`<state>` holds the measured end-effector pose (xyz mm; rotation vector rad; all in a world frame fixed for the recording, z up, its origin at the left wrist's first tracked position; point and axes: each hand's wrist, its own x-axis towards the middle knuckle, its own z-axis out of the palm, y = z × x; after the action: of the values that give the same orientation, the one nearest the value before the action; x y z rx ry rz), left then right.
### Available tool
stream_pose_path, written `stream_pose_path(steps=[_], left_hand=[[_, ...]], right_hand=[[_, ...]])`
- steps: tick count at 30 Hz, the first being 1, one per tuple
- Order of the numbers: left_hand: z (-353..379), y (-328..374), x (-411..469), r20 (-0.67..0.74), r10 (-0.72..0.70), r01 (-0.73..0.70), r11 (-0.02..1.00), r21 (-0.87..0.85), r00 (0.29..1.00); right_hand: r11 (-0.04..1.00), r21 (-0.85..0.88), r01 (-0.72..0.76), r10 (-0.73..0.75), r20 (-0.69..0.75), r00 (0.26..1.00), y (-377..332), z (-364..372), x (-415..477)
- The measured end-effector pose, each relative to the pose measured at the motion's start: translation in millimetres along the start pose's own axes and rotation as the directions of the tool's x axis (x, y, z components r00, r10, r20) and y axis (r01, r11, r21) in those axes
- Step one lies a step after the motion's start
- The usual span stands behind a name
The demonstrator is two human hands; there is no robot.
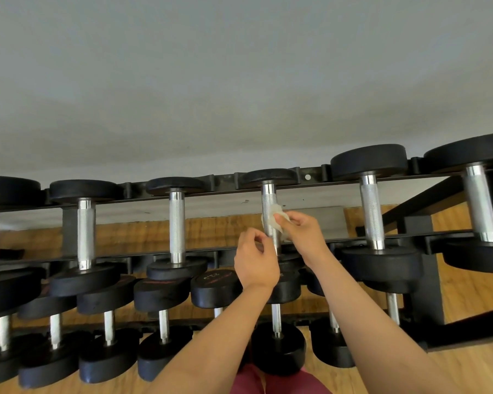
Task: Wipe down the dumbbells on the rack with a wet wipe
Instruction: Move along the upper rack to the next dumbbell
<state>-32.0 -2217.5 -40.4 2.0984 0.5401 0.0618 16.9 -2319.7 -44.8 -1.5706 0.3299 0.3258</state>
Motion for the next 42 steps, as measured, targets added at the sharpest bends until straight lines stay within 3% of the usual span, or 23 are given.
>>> stream_pose_path(steps=[3, 8, 13, 18, 22, 27, 33, 37, 42], left_hand=[[0, 1, 0, -0.002, 0.004, -0.004, 1.000, 0.007, 1.000], [0, -1, 0, -0.007, 0.011, -0.011, 1.000, 0.012, 1.000], [1, -1, 0, -0.010, 0.015, -0.014, 1.000, 0.013, 1.000], [2, -3, 1, -0.002, 0.015, -0.015, 1.000, 0.000, 1.000], [1, -4, 1, -0.006, 0.025, -0.025, 1.000, 0.000, 1.000], [2, -4, 1, -0.009, 0.029, -0.029, 1.000, -0.001, 1.000], [1, -7, 3, 0.009, 0.046, -0.046, 0.998, -0.031, 0.999], [-5, -11, 4, 0.069, 0.051, -0.043, 0.992, -0.118, 0.996], [-9, -31, -13, 0.102, 0.133, -0.116, 0.981, -0.155, 0.986]], right_hand=[[0.998, 0.055, 0.011, -0.006, -0.080, 0.997, 5, 2, -2], [0.999, 0.050, -0.009, 0.006, 0.047, 0.999, -1, 4, 3], [0.999, 0.022, -0.049, 0.050, -0.029, 0.998, 11, -7, 7], [0.998, 0.014, -0.062, 0.060, 0.106, 0.993, 9, -8, 6], [0.997, -0.006, -0.074, 0.074, 0.039, 0.996, 16, -15, 3], [0.996, -0.032, -0.079, 0.083, 0.139, 0.987, 9, -11, 0], [0.995, 0.015, -0.094, 0.092, 0.103, 0.990, 15, -16, -9], [0.992, -0.093, -0.080, 0.096, 0.186, 0.978, 4, -15, -10], [0.991, -0.120, -0.052, 0.067, 0.123, 0.990, 14, -20, -11]])
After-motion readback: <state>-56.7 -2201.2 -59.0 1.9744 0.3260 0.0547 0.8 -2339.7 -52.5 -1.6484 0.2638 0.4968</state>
